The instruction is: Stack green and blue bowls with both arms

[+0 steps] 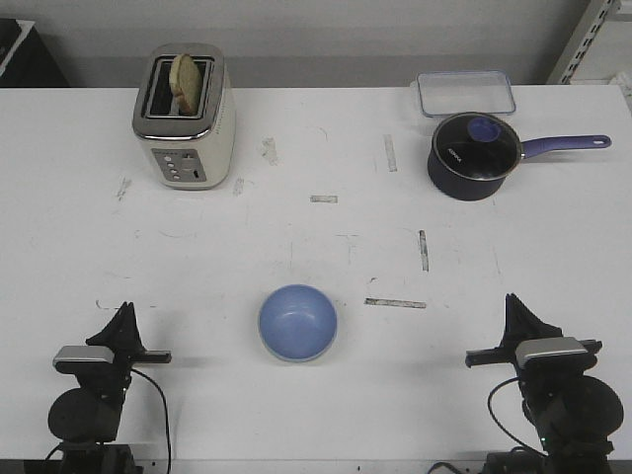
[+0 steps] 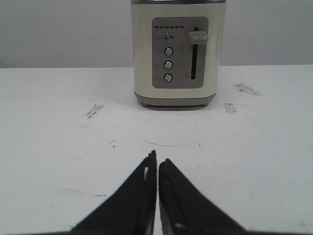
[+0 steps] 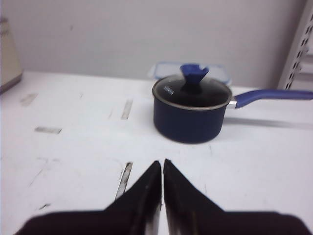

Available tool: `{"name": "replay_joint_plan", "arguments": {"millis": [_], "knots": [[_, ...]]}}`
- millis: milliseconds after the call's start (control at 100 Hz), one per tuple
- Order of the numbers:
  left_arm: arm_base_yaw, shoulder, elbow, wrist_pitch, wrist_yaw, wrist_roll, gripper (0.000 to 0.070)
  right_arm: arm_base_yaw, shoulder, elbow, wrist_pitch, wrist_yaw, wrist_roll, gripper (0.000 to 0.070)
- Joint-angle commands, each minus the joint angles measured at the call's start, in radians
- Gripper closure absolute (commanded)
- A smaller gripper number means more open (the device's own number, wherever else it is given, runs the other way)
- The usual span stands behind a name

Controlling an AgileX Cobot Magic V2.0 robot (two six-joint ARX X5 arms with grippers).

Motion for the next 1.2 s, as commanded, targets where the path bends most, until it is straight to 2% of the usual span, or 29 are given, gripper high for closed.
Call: {"name": "replay_joint_plan", "arguments": {"millis": [0,190,420,520,610,1190], "knots": [[0.000,-0.002,-0.021,0.012,0.001,-0.002,0.0698,-0.013,-0.009,-0.039,0.048,0.003,0.002,0.0700],[0.000,-0.002,-0.021,0.012,0.001,-0.002,0.0699,-0.048,-0.100,-0.224,0.208,0.003,0.003,0.0700],[0.000,-0.002,-0.021,0.012,0.001,-0.002,0.0698,-0.069,-0.288,-0.426,0.258,0.002,0.004,0.0700],[0.000,-0.002,-0.021,0.011,0.001,-0.002,0.0698,-0.069,-0.282,-0.498,0.336,-0.012,0.016,0.0700],[0.000,-0.001,-0.021,0.010,0.001,-0.002,0.0698,-0.069,-0.282,-0.496,0.297,-0.011,0.038,0.0700],[0.000,-0.001,-0.021,0.010,0.001,-0.002,0.0699,-0.069,-0.282,-0.495,0.315,-0.006,0.037,0.0700]]}}
